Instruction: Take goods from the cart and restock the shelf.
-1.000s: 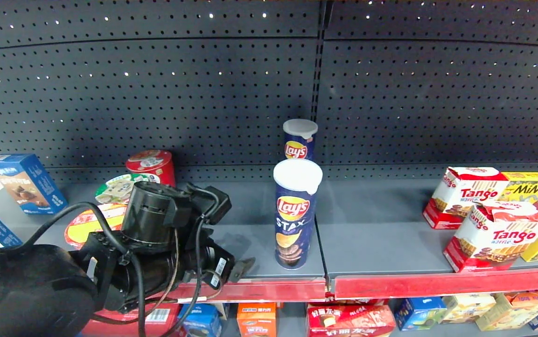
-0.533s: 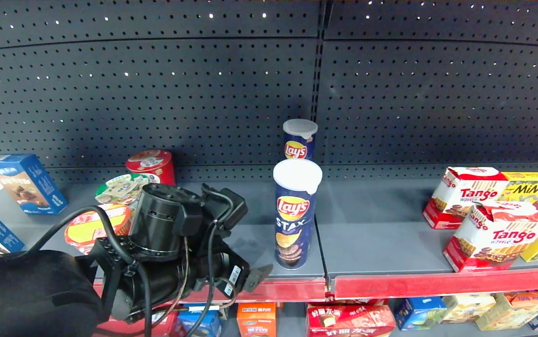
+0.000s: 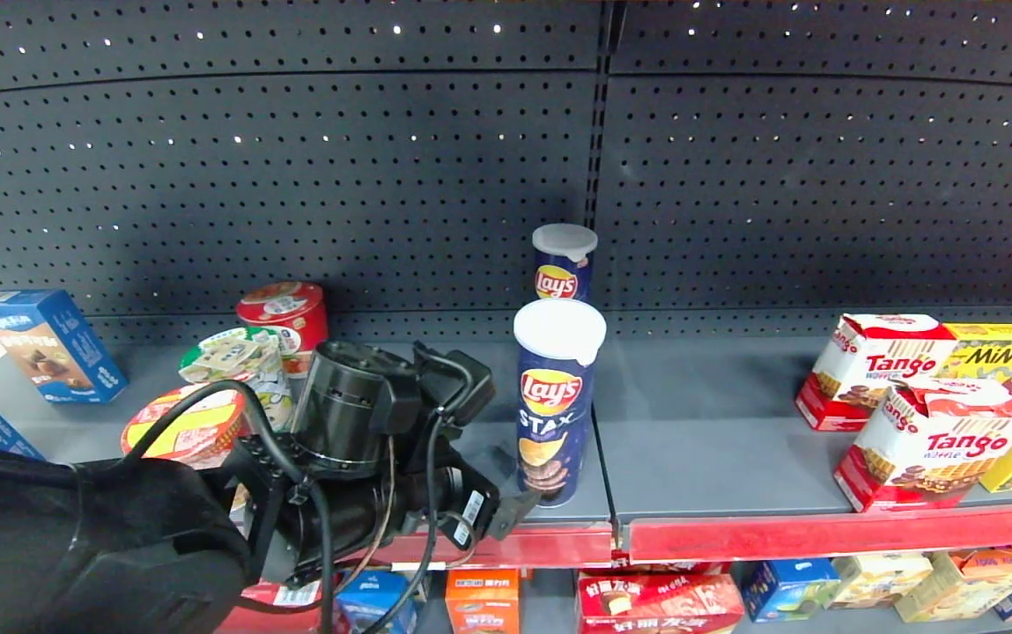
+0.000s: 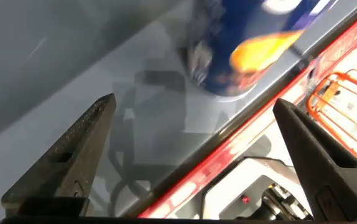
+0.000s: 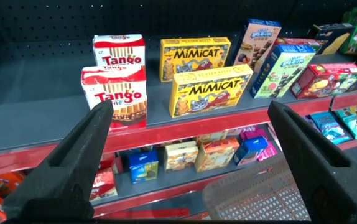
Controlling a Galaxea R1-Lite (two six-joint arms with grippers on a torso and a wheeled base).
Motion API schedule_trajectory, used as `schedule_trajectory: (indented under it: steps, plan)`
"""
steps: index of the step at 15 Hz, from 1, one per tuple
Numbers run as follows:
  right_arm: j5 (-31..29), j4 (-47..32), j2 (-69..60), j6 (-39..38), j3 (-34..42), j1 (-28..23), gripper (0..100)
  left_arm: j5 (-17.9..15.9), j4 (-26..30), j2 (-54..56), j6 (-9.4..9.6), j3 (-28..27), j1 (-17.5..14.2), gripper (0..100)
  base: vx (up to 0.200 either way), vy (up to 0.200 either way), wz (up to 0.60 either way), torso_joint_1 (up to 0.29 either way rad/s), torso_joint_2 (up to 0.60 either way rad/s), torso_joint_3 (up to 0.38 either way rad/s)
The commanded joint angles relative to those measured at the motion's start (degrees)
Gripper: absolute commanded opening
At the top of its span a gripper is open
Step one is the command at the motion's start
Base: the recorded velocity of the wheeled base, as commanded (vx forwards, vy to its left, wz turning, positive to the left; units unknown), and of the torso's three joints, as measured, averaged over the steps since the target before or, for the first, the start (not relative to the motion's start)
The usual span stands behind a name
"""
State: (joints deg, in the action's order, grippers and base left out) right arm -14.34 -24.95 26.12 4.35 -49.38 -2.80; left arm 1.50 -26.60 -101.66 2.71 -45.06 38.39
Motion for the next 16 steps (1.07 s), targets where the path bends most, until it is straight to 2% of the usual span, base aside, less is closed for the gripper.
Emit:
schedule_trajectory:
  steps: [1, 16]
  plan:
    - [0.0, 0.0, 0.0, 0.0, 0.0, 0.0, 100, 0.1, 0.0, -1.9, 0.02, -1.2, 0.5, 100, 0.0, 0.0, 0.0, 0.0, 0.0, 0.0]
    - [0.0, 0.3, 0.1, 0.0, 0.6, 0.0, 100, 0.1, -0.3, -7.2, 0.11, -6.3, 0.8, 100, 0.0, 0.0, 0.0, 0.0, 0.0, 0.0]
